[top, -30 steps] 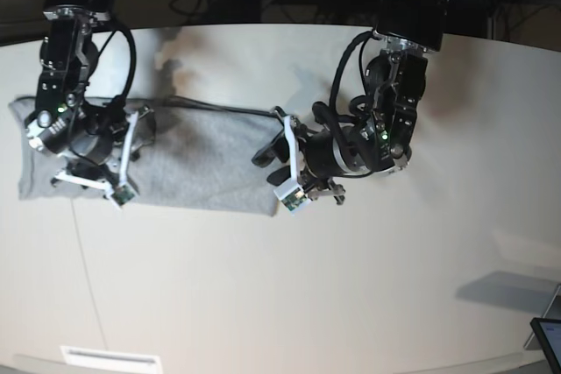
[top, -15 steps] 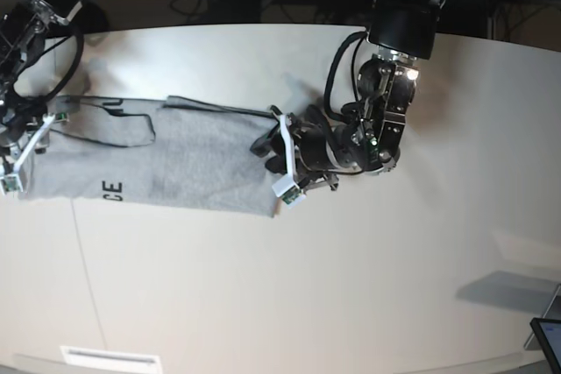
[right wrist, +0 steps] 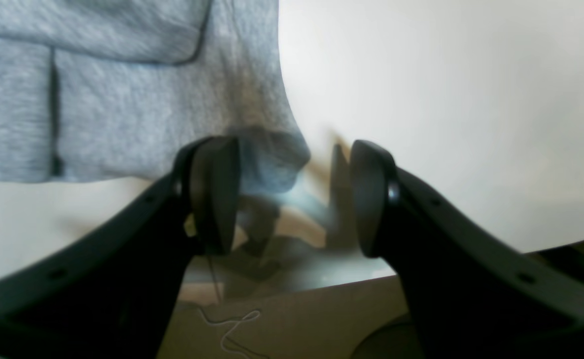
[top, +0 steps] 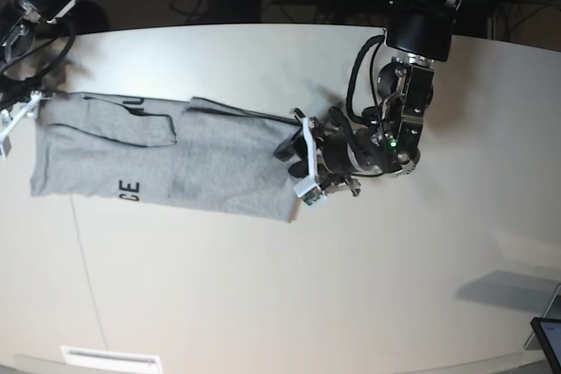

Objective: Fold the T-shirt properly
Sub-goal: 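Pull the folded layer with the left gripper away from the right gripper, then open the left gripper and withdraw it from the shirt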

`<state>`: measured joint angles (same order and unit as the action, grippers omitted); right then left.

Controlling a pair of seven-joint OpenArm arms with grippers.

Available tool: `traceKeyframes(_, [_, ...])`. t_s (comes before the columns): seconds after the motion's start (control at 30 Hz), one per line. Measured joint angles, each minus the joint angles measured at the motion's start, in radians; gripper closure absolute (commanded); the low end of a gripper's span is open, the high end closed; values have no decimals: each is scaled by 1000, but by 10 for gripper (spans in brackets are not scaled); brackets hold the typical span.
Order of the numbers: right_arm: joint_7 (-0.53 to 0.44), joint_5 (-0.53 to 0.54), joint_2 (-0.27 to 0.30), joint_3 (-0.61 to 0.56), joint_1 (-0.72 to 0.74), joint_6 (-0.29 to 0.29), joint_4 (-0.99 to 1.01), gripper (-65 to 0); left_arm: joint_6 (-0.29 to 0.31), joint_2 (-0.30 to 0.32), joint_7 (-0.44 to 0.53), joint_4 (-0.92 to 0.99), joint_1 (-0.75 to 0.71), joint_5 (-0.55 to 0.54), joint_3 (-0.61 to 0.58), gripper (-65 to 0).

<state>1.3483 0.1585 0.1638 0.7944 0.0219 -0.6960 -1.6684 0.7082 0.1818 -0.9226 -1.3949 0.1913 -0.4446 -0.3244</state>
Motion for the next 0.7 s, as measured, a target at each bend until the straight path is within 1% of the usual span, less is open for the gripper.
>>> traceKeyframes(0.1, [-6, 7, 2, 6, 3, 0, 2, -340, 1, 4, -3, -23, -38, 5, 97, -239])
traceKeyframes(0.2, [-7, 10, 1, 6, 4, 0, 3, -340, -3, 15, -20, -67, -70, 27, 148, -239])
traceKeyframes(0.3, [-3, -2, 2, 6, 17, 0, 3, -340, -3, 40, -33, -116, -101, 34, 159, -239])
traceKeyframes(0.57, [-4, 0, 4, 8, 46, 0, 3, -340, -4, 37, -58, -175, -120, 48, 158, -239])
traceKeyframes(0.63, [-3, 4, 14, 5, 56, 0, 5, -340, -4, 37, -105, -192, -119, 48, 159, -239])
traceKeyframes(0.7, [-13, 6, 39, 6, 68, 0, 37, -340, -4, 37, -137, -235, -120, 54, 160, -239])
